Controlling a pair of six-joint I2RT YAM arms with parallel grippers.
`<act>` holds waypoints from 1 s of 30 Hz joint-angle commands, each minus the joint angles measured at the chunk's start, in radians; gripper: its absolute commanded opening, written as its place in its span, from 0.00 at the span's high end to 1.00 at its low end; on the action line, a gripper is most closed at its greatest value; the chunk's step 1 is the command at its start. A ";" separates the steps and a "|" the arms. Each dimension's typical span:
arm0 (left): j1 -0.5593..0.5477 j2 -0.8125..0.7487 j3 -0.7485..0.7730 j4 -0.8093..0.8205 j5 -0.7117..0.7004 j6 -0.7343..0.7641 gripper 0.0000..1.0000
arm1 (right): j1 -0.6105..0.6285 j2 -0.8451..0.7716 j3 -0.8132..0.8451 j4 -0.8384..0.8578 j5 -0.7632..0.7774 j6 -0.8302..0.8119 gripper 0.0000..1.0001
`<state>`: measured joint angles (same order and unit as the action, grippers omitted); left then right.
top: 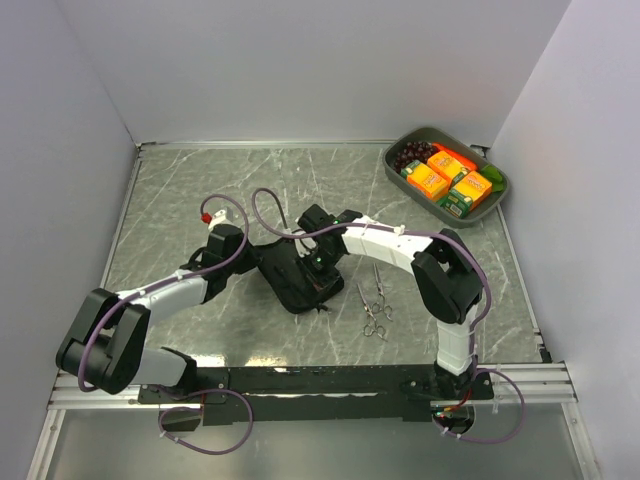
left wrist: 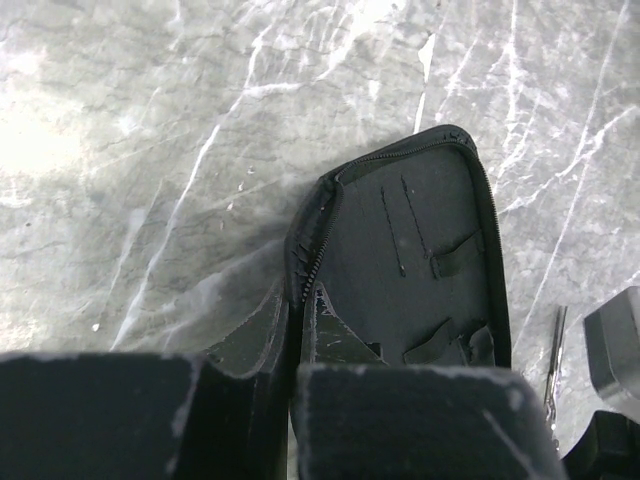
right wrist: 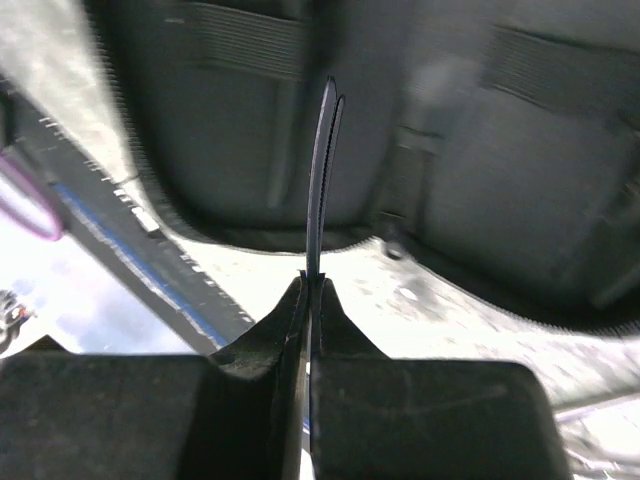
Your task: Sort the hair-cutting tools
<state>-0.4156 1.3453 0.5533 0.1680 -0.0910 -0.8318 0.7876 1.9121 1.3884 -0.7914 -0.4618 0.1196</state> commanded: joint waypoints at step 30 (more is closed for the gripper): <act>0.005 0.015 -0.036 0.168 0.174 0.031 0.99 | 0.058 -0.056 -0.112 0.136 -0.127 -0.015 1.00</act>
<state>-0.4091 1.3548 0.5144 0.2611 0.0536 -0.8051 0.8288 1.8732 1.2541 -0.7216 -0.5434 0.0921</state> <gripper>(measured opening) 0.052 0.020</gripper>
